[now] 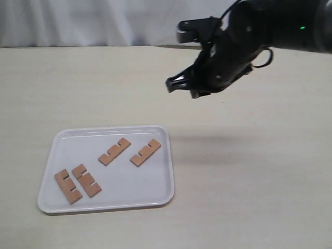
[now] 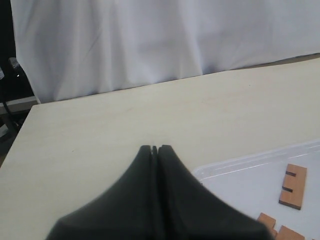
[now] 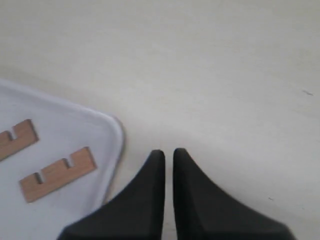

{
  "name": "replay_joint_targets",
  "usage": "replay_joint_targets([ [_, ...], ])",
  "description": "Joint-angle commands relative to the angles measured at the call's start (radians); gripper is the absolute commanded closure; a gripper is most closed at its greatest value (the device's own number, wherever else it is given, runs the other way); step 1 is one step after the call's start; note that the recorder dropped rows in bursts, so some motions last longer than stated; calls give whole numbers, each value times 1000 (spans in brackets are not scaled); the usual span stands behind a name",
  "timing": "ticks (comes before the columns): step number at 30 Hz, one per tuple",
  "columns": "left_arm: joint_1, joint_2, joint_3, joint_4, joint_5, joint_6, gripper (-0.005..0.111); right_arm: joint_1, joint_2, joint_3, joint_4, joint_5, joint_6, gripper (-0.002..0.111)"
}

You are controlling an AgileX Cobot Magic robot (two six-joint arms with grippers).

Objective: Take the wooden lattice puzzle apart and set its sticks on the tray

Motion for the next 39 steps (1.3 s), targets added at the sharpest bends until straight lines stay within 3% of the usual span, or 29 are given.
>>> replay_joint_targets([
  [1, 10, -2, 3, -2, -9, 5, 107, -125, -125, 112, -3, -41, -5, 103],
  [8, 10, -2, 3, -2, -9, 5, 107, -381, -544, 489, -31, -367, -5, 103],
  [13, 10, -2, 3, -2, -9, 5, 107, -408, -899, 789, -102, -706, -5, 103],
  [15, 10, -2, 3, -2, -9, 5, 107, -408, -1031, 861, -107, -754, -8, 103],
  [18, 10, -2, 3, -2, -9, 5, 107, -408, -1178, 934, -109, -746, -97, 103],
  [28, 10, -2, 3, -2, -9, 5, 107, -406, -1554, 960, -67, -541, -69, 103],
  [39, 10, -2, 3, -2, -9, 5, 107, -406, -1791, 958, -28, -429, -58, 103],
])
